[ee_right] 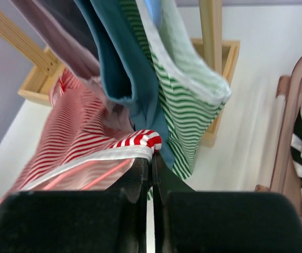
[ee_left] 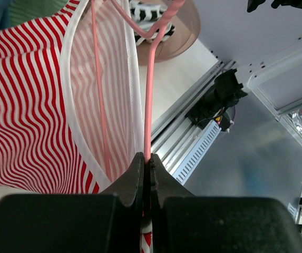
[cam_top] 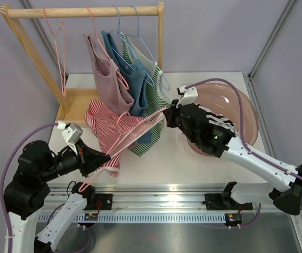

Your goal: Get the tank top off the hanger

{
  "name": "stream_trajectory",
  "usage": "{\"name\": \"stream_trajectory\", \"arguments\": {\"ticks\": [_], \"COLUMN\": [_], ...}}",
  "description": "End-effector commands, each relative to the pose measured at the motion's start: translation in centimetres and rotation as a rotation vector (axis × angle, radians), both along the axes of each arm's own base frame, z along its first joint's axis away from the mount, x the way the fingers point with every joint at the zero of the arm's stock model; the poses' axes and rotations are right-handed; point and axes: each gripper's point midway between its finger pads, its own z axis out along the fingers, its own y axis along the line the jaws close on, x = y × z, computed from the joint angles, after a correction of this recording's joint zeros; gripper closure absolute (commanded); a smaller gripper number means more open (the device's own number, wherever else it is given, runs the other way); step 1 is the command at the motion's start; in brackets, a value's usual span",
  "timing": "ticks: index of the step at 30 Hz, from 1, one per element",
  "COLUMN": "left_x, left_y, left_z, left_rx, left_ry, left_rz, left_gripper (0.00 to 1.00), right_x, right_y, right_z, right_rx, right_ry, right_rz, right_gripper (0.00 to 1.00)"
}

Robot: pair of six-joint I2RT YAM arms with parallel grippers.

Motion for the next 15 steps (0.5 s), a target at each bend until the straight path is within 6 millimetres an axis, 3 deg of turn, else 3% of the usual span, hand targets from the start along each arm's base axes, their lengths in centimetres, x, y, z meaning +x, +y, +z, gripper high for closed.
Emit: {"name": "stream_trajectory", "arguments": {"ticks": [1, 3, 8, 10, 12, 13, 15], "left_x": [-1.3, -2.1, -4.0, -3.7, -2.2, -1.3, -0.2], "left_y": [-1.0, -1.3, -2.1, -2.0, -1.9, -1.7, -1.8], "left_z": [4.5, 6.1, 10.4, 11.7, 12.2, 13.5, 14.3], "left_rx": [-0.078, -0.112, -0.207, -0.238, -0.258, -0.3, -0.346], "left_ry": [-0.138, -0.191, -0.378, -0.444, -0.46, -0.492, -0.514], "left_rz": [-0.104, -0.145, -0.27, -0.249, -0.177, -0.131, -0.097], "left_gripper": [1.0, 1.0, 1.0, 1.0, 1.0, 1.0, 1.0], "right_x": [1.5, 1.2, -0.1, -0.7, -1.6, -2.3, -3.5], "right_y": [-5.0, -5.0, -4.4, -4.9, -4.5, -4.5, -3.2], "right_z": [4.5, 5.1, 9.6, 11.4, 12.3, 12.9, 13.7], "right_rx": [-0.055, -0.055, 0.004, 0.019, 0.04, 0.065, 0.112], "right_ry": [-0.067, -0.053, -0.075, -0.097, -0.112, -0.121, -0.136], "right_rz": [-0.162, -0.129, -0.036, -0.024, 0.038, 0.062, 0.161], "right_gripper": [1.0, 1.0, 1.0, 1.0, 1.0, 1.0, 1.0]}}
